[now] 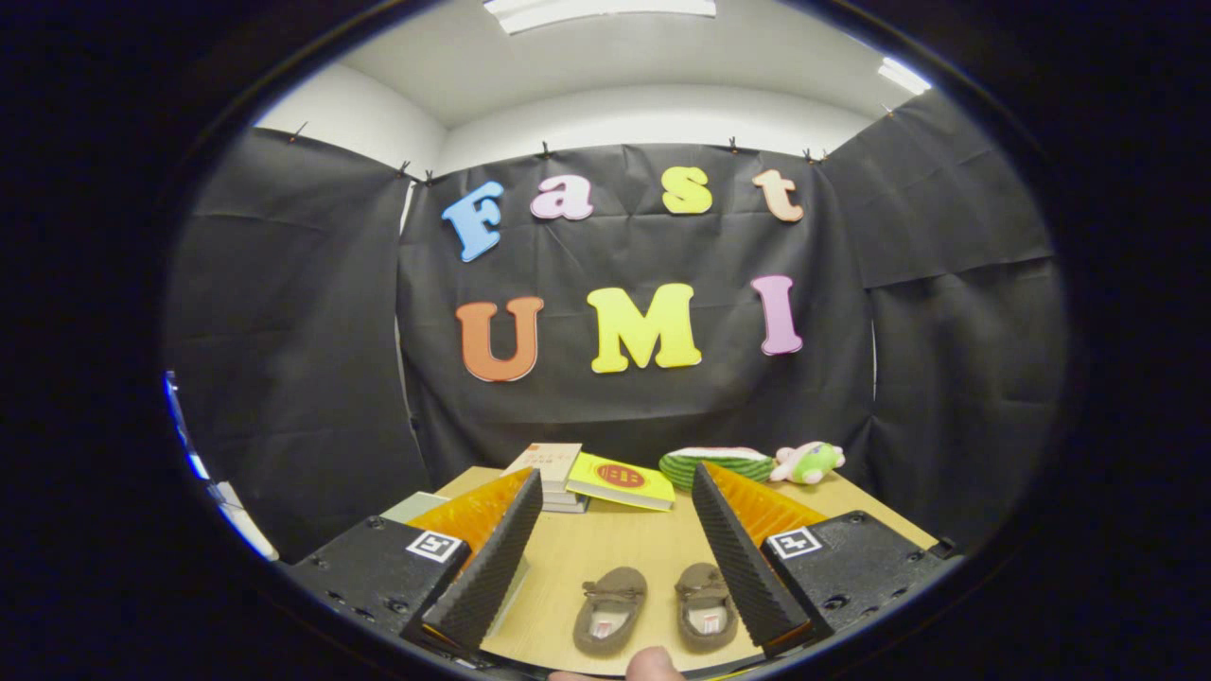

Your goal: Open the storage box then place both shoes into the box .Put the left shoe in first, then the right shoe, with the right side of both shoes facing outward in a uniform manner.

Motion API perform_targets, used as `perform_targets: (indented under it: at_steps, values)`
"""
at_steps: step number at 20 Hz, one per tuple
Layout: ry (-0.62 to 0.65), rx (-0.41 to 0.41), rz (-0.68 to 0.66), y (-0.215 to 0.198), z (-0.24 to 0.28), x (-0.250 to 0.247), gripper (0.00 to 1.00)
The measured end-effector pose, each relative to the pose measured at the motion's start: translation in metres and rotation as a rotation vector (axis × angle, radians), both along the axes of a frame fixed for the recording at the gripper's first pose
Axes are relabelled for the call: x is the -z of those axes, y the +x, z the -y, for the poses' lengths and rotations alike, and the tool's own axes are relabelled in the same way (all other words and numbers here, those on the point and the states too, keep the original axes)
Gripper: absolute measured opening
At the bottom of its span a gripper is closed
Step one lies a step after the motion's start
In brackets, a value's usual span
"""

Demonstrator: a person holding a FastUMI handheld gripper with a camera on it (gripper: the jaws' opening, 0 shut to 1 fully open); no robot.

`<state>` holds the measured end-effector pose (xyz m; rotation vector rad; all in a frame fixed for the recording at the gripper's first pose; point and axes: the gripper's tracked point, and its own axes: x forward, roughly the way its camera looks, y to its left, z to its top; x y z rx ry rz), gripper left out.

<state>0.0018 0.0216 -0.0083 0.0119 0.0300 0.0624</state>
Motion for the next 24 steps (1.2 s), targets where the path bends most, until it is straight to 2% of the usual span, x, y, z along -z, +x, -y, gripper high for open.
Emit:
perform_targets:
  at_steps: [7, 16, 19, 24]
  values:
    - [0.026, -0.043, -0.022, 0.001, -0.01, 0.005, 1.0]
    - [0.157, -0.184, -0.099, 0.025, -0.026, 0.032, 0.99]
    - [0.231, -0.306, -0.198, 0.036, -0.053, 0.059, 0.99]
    - [0.383, -0.526, -0.437, 0.044, -0.101, 0.117, 0.99]
